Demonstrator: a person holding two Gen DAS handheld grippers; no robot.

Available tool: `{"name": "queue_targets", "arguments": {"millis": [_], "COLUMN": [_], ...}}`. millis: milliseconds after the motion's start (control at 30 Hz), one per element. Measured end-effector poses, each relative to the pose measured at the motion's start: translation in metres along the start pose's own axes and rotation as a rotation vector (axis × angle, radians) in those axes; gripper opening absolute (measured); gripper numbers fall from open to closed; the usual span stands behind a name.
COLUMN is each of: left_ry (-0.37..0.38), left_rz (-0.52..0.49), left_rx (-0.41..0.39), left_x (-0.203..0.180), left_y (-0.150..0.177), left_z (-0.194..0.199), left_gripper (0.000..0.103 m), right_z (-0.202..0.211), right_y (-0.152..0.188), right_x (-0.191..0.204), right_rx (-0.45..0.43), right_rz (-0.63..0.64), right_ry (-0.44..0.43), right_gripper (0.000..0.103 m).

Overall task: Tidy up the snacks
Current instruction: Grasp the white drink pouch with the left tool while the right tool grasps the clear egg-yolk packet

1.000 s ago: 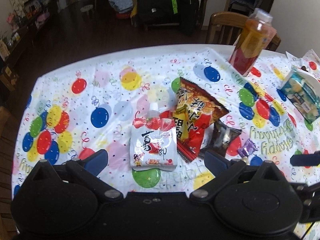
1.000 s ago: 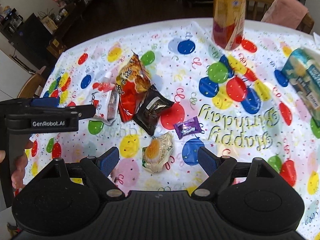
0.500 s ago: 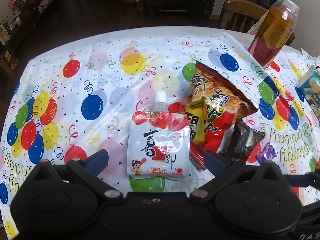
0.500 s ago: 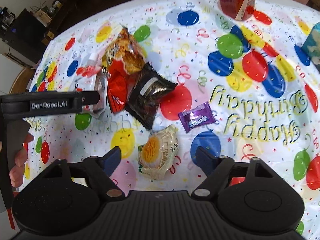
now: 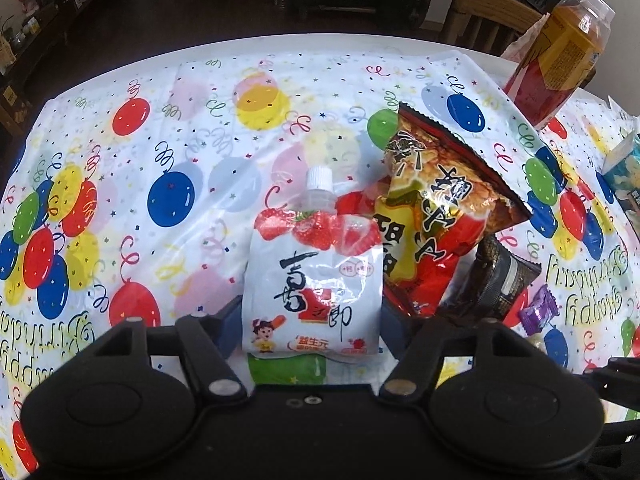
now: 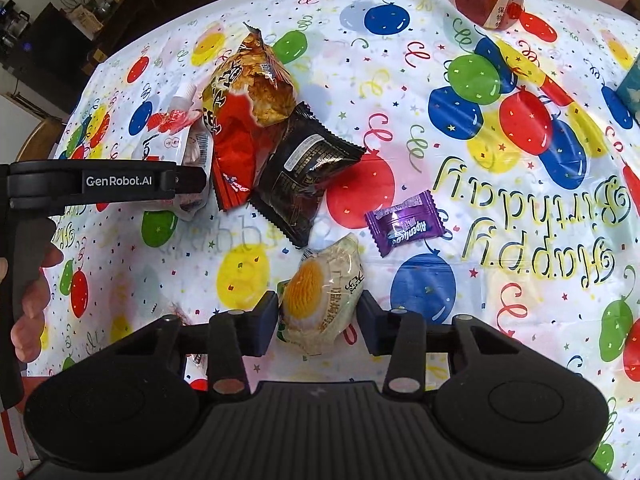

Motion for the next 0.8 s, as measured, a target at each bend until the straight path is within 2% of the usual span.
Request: {"name": "queue_targets", "arguments": {"millis": [433, 800], "left_ry": [0.018, 0.036], "left_rz": [0.024, 0.005], "left_rx": [0.007, -0.042], "left_x": [0.001, 0.002], "left_y": [0.016, 0.031], "left_z": [0.012, 0.056], "left_gripper": [0.065, 0.065], "right_z": [0.023, 0.072], "right_y": [0.006, 0.021], "right_x": [0.002, 0.019], "right_rx": [-0.031, -0.078], "right_rz": [-0.015, 0.019], "right_ry": [-0.016, -0.042], "right_gripper": [0.04, 0.04]}}
Point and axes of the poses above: each gripper's, at about its wrist camera, not at the fingertips, and z roughly against the way its jaws point, x to its left, y to its underside, the point moved 10 cm from there along -z, roughly the way its jaws point, and after that the axes turned 7 degrees about -z, right-handed, at the moved point
